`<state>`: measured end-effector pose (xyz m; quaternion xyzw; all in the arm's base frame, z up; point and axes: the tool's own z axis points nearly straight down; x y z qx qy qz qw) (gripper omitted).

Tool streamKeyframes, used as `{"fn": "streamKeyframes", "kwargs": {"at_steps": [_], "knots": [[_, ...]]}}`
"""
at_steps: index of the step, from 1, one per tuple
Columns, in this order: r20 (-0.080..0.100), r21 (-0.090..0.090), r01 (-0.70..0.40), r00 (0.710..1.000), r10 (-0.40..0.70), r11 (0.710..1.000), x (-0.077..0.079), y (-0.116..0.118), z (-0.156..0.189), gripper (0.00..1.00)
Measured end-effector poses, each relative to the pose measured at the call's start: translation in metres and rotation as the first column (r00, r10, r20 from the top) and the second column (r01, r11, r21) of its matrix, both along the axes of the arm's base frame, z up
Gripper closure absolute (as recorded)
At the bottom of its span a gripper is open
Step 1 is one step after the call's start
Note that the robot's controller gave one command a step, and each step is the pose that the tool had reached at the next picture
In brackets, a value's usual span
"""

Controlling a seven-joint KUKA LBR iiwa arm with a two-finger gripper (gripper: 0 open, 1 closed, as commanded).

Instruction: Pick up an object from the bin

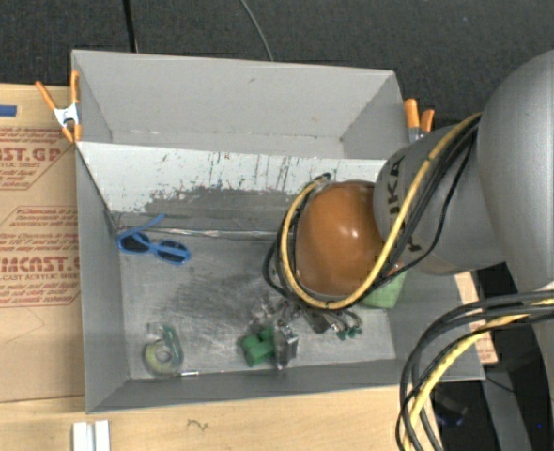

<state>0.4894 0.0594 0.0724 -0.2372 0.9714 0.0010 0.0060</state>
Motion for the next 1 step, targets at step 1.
{"fn": "streamKeyframes", "kwargs": {"at_steps": [1], "knots": [[-0.001, -0.004, -0.058, 0.998, 0.058, 0.998, 0.016, -0.0072, 0.1683, 1.0]]}}
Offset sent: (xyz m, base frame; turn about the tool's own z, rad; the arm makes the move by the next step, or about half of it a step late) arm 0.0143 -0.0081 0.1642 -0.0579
